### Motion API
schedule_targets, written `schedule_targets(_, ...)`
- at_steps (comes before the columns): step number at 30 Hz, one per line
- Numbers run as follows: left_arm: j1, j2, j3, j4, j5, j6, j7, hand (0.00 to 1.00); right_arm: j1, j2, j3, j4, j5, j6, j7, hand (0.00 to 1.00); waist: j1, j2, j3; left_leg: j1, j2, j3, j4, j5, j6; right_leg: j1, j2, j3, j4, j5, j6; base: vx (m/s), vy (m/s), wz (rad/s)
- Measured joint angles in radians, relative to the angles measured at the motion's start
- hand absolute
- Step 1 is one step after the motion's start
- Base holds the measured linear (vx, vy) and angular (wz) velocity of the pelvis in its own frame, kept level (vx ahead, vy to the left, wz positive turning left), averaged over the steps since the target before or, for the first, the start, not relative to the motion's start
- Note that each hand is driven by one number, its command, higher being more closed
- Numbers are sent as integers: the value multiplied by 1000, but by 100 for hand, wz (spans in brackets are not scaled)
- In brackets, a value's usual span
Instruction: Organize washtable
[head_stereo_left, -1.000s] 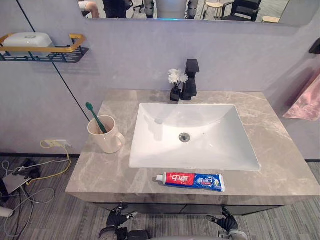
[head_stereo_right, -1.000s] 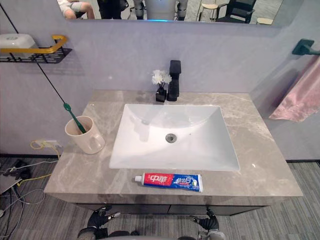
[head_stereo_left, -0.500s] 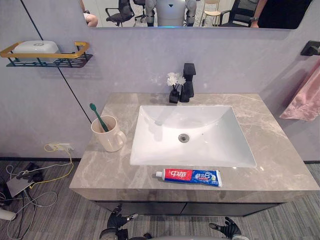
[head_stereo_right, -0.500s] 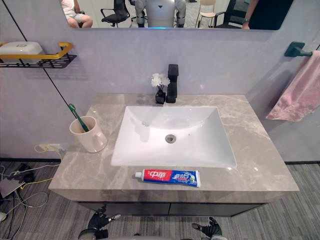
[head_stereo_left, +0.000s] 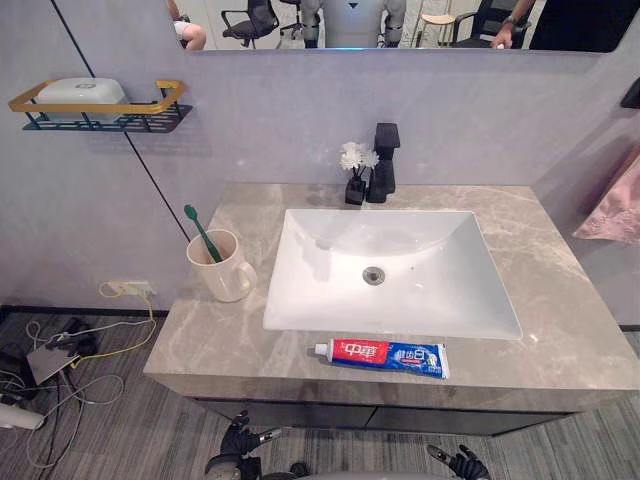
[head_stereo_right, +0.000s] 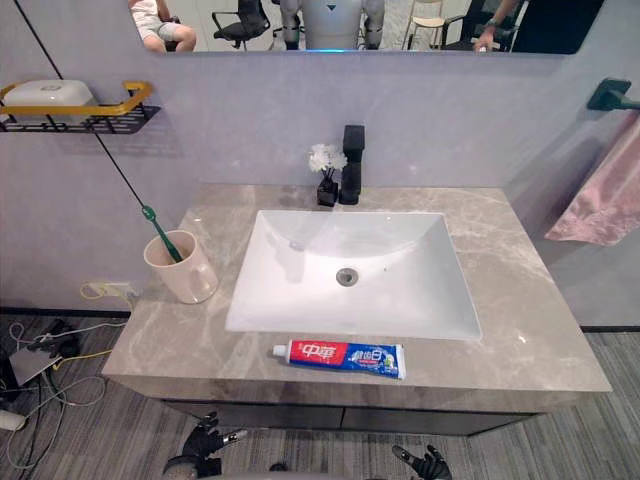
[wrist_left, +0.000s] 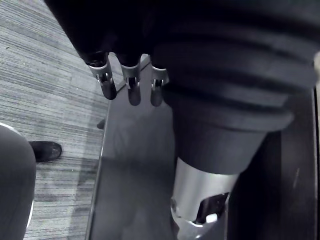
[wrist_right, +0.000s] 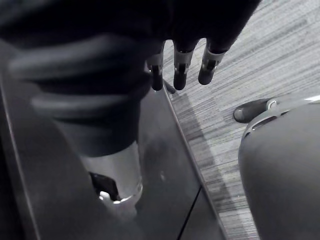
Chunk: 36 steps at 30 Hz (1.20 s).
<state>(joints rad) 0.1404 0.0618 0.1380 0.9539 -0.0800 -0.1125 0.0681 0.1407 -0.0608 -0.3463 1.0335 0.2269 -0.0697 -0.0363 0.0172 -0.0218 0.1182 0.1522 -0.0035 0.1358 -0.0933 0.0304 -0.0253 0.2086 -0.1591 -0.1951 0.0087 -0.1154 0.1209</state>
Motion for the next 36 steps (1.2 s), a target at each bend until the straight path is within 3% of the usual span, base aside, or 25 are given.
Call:
schedule_targets(8, 62, 45, 251, -105, -25, 1, 26, 0, -16, -26, -40, -2, 7, -3, 6, 0, 6, 4, 1, -7, -2, -42, 0, 8, -3, 18, -1, -51, -4, 0, 0, -24, -21, 16)
schedule_targets(14, 95, 66, 384, -583, 15, 8, 71, 0, 12, -39, -40, -26, 5, -12, 20, 0, 54, 18, 2, -20, -12, -97, 0, 19, -1, 37, -6, -111, -7, -5, -3, -54, -19, 27)
schedule_targets(17, 92, 70, 446, -806, 62, 12, 104, 0, 22, -45, -39, -37, -4, -10, 20, 0, 57, 23, 2, -23, -16, -119, 0, 24, 4, 49, -14, -140, -10, -6, -3, -27, -14, 25)
schedule_targets(21, 50, 76, 447, -1081, 139, 14, 158, 0, 28, -45, -38, -27, -6, -10, 31, 0, 58, 19, 0, -50, -26, -147, 22, 23, 4, 48, -18, -165, -9, -5, -1, -6, -10, 23)
schedule_targets(24, 8, 86, 368, -1282, 188, 0, 178, 0, 38, -45, -35, -23, -4, -10, 43, 0, 60, 17, -1, -65, -28, -156, 46, 21, 6, 49, -19, -173, -8, -5, -1, -10, -7, 10)
schedule_targets(29, -27, 99, 89, -1588, 290, -67, 160, 0, 34, -46, -14, -22, -4, -14, 63, 0, 46, 21, 0, -75, -27, -161, 79, 14, 11, 50, -19, -178, 8, -4, -2, -38, -2, 3)
schedule_targets(31, -48, 114, 11, -1638, 325, -92, 135, 0, 34, -46, 8, -22, -4, -14, 64, 0, 43, 22, 1, -78, -25, -162, 89, 12, 10, 50, -18, -177, 14, -4, -2, -56, 4, 0)
schedule_targets(36, -58, 170, -232, -1660, 430, -105, 62, 0, 24, -52, 72, 4, -5, -22, 83, 0, 20, 28, 1, -68, -13, -137, 94, 0, 0, 47, -16, -153, 14, -9, -13, -74, 14, -12)
